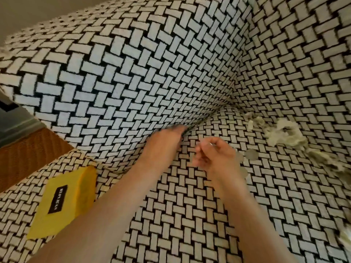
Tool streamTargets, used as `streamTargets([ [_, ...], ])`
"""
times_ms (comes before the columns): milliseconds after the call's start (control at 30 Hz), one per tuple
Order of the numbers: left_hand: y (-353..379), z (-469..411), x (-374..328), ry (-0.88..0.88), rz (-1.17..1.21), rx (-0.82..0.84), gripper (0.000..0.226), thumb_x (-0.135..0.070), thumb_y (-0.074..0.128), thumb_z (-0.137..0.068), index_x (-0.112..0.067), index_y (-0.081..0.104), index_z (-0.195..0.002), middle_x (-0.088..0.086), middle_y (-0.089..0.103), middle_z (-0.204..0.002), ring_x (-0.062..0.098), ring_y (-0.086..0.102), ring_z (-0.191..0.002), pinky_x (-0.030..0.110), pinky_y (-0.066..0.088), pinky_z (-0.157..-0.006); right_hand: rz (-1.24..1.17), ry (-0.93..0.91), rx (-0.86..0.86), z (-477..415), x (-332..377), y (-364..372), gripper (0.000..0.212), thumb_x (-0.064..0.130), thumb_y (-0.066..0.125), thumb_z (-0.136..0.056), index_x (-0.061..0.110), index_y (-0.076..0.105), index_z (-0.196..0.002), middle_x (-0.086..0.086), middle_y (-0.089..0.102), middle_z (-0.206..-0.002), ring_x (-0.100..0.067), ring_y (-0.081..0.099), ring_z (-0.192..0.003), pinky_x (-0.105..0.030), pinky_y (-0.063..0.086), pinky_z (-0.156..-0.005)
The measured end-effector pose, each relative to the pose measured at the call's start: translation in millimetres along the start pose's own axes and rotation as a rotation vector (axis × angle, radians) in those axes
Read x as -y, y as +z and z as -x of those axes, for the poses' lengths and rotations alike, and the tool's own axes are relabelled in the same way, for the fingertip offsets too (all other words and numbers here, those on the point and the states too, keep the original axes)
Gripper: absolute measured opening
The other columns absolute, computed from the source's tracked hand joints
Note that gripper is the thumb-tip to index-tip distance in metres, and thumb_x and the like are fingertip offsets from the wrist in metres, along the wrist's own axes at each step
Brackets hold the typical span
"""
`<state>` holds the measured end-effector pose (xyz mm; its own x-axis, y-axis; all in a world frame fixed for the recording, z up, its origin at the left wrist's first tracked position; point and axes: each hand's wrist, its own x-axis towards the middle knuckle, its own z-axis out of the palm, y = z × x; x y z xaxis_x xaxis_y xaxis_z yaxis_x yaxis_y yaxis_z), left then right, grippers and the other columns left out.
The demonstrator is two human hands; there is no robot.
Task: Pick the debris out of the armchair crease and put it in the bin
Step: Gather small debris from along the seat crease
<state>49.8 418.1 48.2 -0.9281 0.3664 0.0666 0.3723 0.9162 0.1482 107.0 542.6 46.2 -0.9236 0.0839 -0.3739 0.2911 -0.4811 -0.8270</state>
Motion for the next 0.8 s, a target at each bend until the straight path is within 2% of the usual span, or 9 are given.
streamTargets([
  [100, 0, -19, -11, 0.063, -0.289, 0.089, 0.04, -0.002, 0.049, -0.091, -0.017, 0.046, -0.127, 0.005, 0.058, -0.119, 0.027, 0.06, -0.104, 0.036, 0.05, -0.079, -0.344, 0.105, 0.014, -4, 6, -7, 0.015, 0.007, 0.043, -0.094, 0.005, 0.058, -0.09, -0.006, 0.061, -0.071, -0.01, 0.06, -0.059, -0.02, 0.055, -0.057],
  [167, -3, -28, -18, 0.077, -0.398, 0.156, 0.036, -0.001, 0.045, -0.092, -0.013, 0.047, -0.126, 0.008, 0.056, -0.119, 0.03, 0.058, -0.108, 0.037, 0.049, -0.081, -0.501, 0.159, 0.024, -5, 10, -8, 0.019, 0.008, 0.041, -0.096, 0.001, 0.059, -0.099, -0.011, 0.067, -0.08, -0.016, 0.066, -0.076, -0.026, 0.058, -0.072],
  [267, -9, -36, -25, 0.169, -0.539, 0.202, 0.032, -0.004, 0.042, -0.095, -0.011, 0.05, -0.124, 0.009, 0.057, -0.118, 0.029, 0.058, -0.109, 0.035, 0.048, -0.082, -0.635, 0.207, 0.09, -5, 15, -11, 0.028, 0.013, 0.034, -0.097, -0.003, 0.054, -0.108, -0.019, 0.063, -0.104, -0.027, 0.059, -0.106, -0.035, 0.048, -0.094],
  [333, -12, -38, -25, 0.196, -0.593, 0.221, 0.031, -0.005, 0.041, -0.095, -0.011, 0.052, -0.124, 0.009, 0.058, -0.117, 0.028, 0.059, -0.108, 0.035, 0.048, -0.081, -0.666, 0.221, 0.121, -5, 15, -11, 0.033, 0.018, 0.03, -0.098, -0.004, 0.052, -0.11, -0.021, 0.059, -0.112, -0.029, 0.055, -0.112, -0.039, 0.043, -0.099],
  [533, -7, -42, -29, 0.157, -0.672, 0.269, 0.027, -0.002, 0.041, -0.096, -0.009, 0.056, -0.117, 0.008, 0.058, -0.119, 0.027, 0.057, -0.111, 0.035, 0.049, -0.084, -0.644, 0.208, 0.116, -7, 16, -13, 0.034, 0.017, 0.031, -0.097, -0.004, 0.052, -0.114, -0.021, 0.058, -0.116, -0.027, 0.056, -0.108, -0.037, 0.045, -0.095],
  [633, -6, -46, -31, 0.237, -0.76, 0.267, 0.025, -0.002, 0.041, -0.095, -0.011, 0.058, -0.112, 0.003, 0.061, -0.113, 0.022, 0.061, -0.105, 0.031, 0.049, -0.079, -0.613, 0.204, 0.09, -10, 18, -14, 0.037, 0.014, 0.032, -0.096, -0.005, 0.048, -0.123, -0.021, 0.055, -0.123, -0.027, 0.054, -0.114, -0.037, 0.042, -0.1],
  [700, -5, -50, -32, 0.307, -0.81, 0.297, 0.025, -0.001, 0.041, -0.095, -0.011, 0.056, -0.112, 0.001, 0.062, -0.112, 0.02, 0.061, -0.103, 0.027, 0.045, -0.072, -0.638, 0.2, 0.077, -11, 21, -16, 0.036, 0.008, 0.032, -0.094, -0.007, 0.048, -0.122, -0.021, 0.056, -0.12, -0.027, 0.055, -0.113, -0.036, 0.042, -0.101],
  [767, -4, -53, -32, 0.351, -0.83, 0.327, 0.027, 0.0, 0.041, -0.095, -0.012, 0.054, -0.114, 0.0, 0.062, -0.11, 0.019, 0.061, -0.101, 0.027, 0.042, -0.067, -0.589, 0.182, 0.061, -12, 25, -19, 0.031, 0.001, 0.032, -0.093, -0.004, 0.054, -0.115, -0.014, 0.062, -0.101, -0.018, 0.061, -0.095, -0.027, 0.051, -0.087],
  [800, -4, -55, -31, 0.367, -0.838, 0.333, 0.028, 0.001, 0.041, -0.094, -0.013, 0.054, -0.115, -0.001, 0.062, -0.108, 0.019, 0.062, -0.099, 0.027, 0.04, -0.065, -0.501, 0.16, 0.036, -12, 28, -20, 0.03, -0.001, 0.033, -0.092, 0.001, 0.059, -0.107, -0.008, 0.061, -0.084, -0.011, 0.06, -0.077, -0.019, 0.053, -0.07],
])
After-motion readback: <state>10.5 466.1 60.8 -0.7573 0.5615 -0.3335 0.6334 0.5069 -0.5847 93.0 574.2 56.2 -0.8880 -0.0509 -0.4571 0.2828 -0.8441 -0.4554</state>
